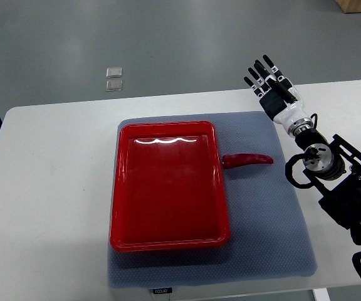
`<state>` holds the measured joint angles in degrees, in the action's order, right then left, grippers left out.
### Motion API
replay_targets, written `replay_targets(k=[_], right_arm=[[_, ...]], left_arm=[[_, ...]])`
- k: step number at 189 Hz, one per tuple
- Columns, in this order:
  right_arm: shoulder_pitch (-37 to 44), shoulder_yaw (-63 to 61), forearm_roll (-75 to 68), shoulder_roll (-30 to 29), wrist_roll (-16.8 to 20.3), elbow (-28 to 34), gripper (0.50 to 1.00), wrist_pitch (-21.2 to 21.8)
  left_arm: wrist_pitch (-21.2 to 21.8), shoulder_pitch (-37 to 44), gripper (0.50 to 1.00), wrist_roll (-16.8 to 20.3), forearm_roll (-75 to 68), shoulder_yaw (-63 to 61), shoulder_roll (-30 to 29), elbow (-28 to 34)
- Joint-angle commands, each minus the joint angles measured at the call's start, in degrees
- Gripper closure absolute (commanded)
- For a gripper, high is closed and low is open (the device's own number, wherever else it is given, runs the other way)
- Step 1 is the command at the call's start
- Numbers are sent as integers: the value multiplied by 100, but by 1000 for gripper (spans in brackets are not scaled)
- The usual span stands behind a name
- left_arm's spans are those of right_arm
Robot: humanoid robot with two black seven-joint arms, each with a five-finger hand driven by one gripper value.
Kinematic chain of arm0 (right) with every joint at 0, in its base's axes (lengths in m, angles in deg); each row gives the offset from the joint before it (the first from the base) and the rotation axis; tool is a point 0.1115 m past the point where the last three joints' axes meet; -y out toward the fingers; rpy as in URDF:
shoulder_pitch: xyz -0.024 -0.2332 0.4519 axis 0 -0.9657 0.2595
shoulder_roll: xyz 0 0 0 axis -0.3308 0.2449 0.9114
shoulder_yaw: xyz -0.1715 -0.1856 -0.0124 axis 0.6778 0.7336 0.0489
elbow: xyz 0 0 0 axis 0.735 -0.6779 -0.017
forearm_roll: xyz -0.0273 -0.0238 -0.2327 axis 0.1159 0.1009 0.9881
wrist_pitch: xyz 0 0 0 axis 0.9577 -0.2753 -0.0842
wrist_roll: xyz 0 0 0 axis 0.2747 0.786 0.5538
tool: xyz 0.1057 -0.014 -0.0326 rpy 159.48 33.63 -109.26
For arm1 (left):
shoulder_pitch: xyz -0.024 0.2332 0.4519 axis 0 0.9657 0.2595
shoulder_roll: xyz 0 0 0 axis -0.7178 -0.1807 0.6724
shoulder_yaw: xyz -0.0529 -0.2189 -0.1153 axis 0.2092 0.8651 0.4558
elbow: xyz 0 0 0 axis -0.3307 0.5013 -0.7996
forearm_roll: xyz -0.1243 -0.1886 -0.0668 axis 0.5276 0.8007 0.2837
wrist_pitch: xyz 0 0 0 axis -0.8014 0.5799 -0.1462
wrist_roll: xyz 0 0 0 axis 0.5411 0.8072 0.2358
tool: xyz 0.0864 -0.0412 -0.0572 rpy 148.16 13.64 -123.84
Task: Place red pepper on red tray
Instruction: 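Move the right hand down toward the red pepper beside the tray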
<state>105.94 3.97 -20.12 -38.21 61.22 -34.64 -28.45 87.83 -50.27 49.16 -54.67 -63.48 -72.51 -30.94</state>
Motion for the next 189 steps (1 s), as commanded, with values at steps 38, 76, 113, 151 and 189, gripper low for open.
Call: replay_targets(k=[38, 76, 113, 151, 189], right_arm=[[78, 79, 133, 62, 79, 0, 589, 1], [377, 808, 1178, 677, 378, 70, 591, 239], [1299, 2706, 4728, 2451, 492, 1115, 589, 1152], [1836, 3595, 6065, 3147, 474, 2171, 589, 1285], [1792, 4008, 6364, 2962, 457, 2180, 591, 669]], left_arm=[[26, -27, 500, 0, 9, 8, 0, 18], [26, -27, 500, 0, 9, 8, 0, 18], [9, -27, 500, -9, 9, 8, 0, 0], [9, -27, 500, -9, 0, -1, 0, -9], [0, -27, 500, -9, 0, -1, 0, -9]])
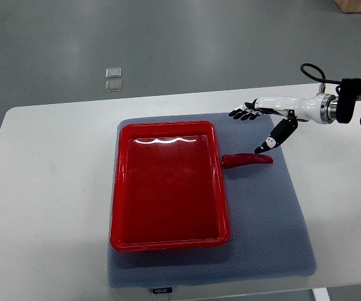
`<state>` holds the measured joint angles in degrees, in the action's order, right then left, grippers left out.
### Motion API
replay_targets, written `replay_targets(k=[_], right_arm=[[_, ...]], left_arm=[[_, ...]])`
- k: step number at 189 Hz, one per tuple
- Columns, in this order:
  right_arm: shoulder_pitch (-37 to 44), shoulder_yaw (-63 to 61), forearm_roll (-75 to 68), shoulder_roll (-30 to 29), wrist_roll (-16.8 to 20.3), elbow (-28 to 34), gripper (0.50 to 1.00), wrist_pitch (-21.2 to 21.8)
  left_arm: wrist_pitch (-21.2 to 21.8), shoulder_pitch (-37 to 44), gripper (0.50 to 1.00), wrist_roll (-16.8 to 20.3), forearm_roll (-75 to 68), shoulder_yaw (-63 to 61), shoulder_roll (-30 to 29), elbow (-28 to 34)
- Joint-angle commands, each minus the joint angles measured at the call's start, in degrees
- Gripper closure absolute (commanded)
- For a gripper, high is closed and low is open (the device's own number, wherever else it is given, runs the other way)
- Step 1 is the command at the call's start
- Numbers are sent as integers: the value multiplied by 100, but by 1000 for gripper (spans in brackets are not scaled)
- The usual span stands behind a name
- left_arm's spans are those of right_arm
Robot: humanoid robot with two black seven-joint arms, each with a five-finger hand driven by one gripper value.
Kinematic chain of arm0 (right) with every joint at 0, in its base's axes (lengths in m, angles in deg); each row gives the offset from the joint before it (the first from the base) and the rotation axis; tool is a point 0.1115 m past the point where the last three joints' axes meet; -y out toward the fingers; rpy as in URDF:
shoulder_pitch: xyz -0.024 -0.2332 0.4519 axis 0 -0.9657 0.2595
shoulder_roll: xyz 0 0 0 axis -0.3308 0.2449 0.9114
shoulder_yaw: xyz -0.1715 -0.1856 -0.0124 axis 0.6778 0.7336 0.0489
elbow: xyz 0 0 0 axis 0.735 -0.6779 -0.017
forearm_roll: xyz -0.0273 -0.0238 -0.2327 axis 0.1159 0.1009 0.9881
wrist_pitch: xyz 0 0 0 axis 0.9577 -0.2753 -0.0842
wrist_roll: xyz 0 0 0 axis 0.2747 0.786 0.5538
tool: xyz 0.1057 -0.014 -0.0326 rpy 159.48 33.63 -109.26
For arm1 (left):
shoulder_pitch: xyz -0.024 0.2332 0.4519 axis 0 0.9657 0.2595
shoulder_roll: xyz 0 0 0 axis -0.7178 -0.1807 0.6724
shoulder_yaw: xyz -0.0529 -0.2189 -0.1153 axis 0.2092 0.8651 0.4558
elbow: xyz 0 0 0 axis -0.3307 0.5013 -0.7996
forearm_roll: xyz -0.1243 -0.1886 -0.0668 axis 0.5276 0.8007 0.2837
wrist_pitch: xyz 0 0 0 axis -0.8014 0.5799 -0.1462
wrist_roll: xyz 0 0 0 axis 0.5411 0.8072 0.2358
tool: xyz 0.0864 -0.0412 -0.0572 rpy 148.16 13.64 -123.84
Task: Place red pepper on red tray
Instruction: 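Move the right hand down toward the red pepper beside the tray, then close the right hand fingers around the red pepper and lift it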
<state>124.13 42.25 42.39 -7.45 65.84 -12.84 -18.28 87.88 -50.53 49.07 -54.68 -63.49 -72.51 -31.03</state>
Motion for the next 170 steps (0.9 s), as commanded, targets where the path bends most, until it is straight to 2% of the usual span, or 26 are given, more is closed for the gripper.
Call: replay_targets(k=[1, 19, 45, 134, 135, 146, 158, 159, 161, 170], right_arm=[[-28, 205, 121, -131, -5, -1, 591, -382], [-45, 425, 244, -228, -14, -27, 593, -734], [-54, 680, 306, -281, -31, -89, 593, -998], [-406, 733, 736, -562, -40, -537, 611, -1270], [-423, 733, 745, -554, -40, -589, 629, -1305], [-441, 741, 772, -553, -40, -642, 668, -1349], [-441, 741, 780, -553, -49, -651, 673, -1349], [-450, 741, 815, -562, -58, -660, 695, -1367], [-450, 741, 816, -562, -58, -660, 701, -1367], [-476, 741, 824, -562, -93, -669, 707, -1367]], left_arm=[[3, -1, 500, 0, 2, 1, 0, 0], [3, -1, 500, 0, 2, 9, 0, 0], [3, -1, 500, 0, 2, 18, 0, 0], [3, -1, 500, 0, 2, 9, 0, 0], [3, -1, 500, 0, 2, 9, 0, 0], [3, -1, 500, 0, 2, 9, 0, 0], [3, -1, 500, 0, 2, 9, 0, 0], [3, -1, 500, 0, 2, 9, 0, 0], [3, -1, 500, 0, 2, 9, 0, 0], [3, -1, 500, 0, 2, 9, 0, 0]])
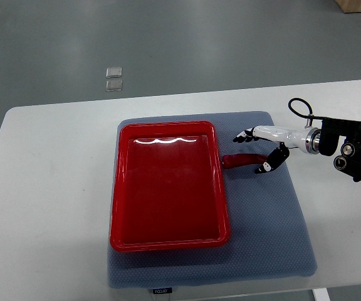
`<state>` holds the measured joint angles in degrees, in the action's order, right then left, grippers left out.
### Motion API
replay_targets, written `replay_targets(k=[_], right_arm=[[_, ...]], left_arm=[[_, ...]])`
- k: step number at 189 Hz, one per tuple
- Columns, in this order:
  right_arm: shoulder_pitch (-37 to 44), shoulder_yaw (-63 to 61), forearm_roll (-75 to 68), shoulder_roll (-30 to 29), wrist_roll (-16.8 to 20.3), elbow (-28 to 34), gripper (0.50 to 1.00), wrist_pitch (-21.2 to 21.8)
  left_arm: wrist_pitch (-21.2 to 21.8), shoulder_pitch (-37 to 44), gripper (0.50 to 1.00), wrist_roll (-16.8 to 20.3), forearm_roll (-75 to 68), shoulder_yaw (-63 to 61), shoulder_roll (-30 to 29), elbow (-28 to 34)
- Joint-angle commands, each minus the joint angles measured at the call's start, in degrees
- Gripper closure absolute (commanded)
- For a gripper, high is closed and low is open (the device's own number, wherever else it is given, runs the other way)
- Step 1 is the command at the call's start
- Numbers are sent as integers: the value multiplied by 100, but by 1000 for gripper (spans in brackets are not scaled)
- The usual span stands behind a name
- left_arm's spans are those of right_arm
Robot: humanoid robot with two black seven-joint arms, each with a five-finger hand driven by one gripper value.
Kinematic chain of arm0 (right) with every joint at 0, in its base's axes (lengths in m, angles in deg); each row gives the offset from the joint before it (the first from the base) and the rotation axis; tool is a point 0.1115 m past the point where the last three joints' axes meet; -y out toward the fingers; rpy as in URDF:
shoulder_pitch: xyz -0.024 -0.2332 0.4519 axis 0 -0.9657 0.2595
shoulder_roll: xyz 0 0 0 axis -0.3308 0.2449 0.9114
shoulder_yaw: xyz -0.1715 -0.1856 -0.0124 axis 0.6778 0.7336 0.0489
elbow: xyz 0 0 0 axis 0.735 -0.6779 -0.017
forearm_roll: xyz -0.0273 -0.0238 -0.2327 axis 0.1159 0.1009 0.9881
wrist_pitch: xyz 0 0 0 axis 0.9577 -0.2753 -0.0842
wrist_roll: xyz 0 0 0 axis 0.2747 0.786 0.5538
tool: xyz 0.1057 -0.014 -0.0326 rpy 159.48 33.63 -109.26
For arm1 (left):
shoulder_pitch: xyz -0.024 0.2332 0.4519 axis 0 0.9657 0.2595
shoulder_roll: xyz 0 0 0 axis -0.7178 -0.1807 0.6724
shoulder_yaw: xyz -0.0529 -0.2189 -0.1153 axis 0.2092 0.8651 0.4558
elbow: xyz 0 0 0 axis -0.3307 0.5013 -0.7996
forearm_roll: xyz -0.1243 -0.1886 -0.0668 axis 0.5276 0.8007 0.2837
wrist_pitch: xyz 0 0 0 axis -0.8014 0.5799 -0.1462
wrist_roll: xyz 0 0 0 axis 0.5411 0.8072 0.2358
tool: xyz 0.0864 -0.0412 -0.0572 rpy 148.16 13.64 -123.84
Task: Place red pepper on red tray
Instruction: 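Close the right hand fingers around the red pepper and lift it, then carry the pepper over the red tray and release it inside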
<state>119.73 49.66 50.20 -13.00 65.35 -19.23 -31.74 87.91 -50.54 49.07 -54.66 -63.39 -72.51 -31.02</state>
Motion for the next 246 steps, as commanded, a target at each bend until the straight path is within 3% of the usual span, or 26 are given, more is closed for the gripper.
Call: replay_targets(k=[1, 32, 54, 67, 80, 135, 204, 246], right_arm=[[-44, 1, 43, -7, -44, -30, 713, -21], [-62, 71, 52, -95, -97, -82, 803, -56], [-62, 151, 52, -165, -167, -135, 832, -65], [-62, 159, 61, -165, -193, -144, 897, -65], [-53, 159, 113, -165, -237, -144, 1000, -56], [70, 124, 113, -33, -352, -126, 1000, 6], [1081, 45, -88, 1135, -369, 761, 1000, 612], [1283, 45, -247, 1109, -316, 920, 1000, 691]], left_arm=[[0, 0, 500, 0, -1, -1, 0, -1], [0, 0, 500, 0, -1, -1, 0, -1], [-9, 0, 500, 0, -1, -1, 0, -1], [0, 0, 500, 0, -1, -10, 0, -1], [0, 0, 500, 0, -1, -10, 0, -1], [0, 0, 500, 9, -1, -10, 0, -1], [0, 0, 500, 9, -1, -10, 0, -1], [0, 0, 500, 9, -1, -10, 0, -1]])
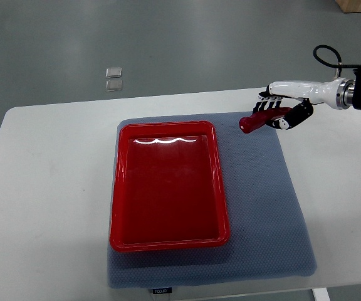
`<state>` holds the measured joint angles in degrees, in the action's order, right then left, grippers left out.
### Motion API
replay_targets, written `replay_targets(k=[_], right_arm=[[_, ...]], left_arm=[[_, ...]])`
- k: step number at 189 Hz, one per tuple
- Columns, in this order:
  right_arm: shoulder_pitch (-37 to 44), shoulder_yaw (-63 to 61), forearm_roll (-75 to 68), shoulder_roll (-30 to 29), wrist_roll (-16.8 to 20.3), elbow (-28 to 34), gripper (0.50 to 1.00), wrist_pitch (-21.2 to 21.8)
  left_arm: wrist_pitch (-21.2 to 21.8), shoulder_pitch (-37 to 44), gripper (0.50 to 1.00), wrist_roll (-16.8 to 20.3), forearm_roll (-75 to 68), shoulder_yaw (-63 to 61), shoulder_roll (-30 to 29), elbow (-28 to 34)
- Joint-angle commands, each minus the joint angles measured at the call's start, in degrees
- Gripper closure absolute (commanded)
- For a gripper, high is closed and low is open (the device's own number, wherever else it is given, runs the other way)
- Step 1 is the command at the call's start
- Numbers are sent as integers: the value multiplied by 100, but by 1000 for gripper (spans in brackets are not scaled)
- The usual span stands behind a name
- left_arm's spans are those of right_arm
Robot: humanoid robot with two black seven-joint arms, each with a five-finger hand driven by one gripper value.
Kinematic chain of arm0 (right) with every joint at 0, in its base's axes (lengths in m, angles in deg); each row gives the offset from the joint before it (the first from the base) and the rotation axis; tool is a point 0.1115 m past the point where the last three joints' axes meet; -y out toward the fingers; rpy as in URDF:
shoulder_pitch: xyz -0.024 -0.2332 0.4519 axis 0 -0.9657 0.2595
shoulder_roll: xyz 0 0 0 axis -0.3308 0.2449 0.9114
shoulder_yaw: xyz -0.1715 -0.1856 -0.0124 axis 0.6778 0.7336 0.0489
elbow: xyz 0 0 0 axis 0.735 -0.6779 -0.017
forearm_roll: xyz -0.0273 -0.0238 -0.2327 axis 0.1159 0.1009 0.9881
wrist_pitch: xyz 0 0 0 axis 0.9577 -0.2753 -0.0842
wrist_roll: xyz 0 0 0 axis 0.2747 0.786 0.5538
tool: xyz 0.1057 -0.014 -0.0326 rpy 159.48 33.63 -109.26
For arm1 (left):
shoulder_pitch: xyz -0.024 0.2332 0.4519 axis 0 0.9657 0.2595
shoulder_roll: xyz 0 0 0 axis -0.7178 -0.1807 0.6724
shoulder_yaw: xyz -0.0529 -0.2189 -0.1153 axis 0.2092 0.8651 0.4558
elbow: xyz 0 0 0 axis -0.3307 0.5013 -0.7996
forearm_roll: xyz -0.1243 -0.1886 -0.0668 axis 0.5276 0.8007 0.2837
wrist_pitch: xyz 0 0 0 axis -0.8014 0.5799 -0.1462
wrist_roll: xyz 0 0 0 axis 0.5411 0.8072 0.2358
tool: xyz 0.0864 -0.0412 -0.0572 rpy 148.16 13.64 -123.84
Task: Place red pepper on red tray
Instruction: 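Carry the pepper over the red tray and release it inside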
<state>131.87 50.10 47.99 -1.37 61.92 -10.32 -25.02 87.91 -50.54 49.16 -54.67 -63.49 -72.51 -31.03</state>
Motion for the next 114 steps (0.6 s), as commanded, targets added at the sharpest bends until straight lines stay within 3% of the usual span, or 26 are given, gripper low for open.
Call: replay_targets(k=[1, 37, 78, 114], right_arm=[[69, 1, -26, -54, 26, 29, 1000, 19], [262, 89, -43, -907, 52, -191, 1000, 37], [420, 370, -8, -2312, 61, -1034, 1000, -60], [350, 563, 71, -3104, 52, -1632, 1000, -104]], left_arm=[[0, 0, 500, 0, 1, 1, 0, 0], [0, 0, 500, 0, 1, 1, 0, 0], [0, 0, 500, 0, 1, 9, 0, 26], [0, 9, 500, 0, 1, 9, 0, 26]])
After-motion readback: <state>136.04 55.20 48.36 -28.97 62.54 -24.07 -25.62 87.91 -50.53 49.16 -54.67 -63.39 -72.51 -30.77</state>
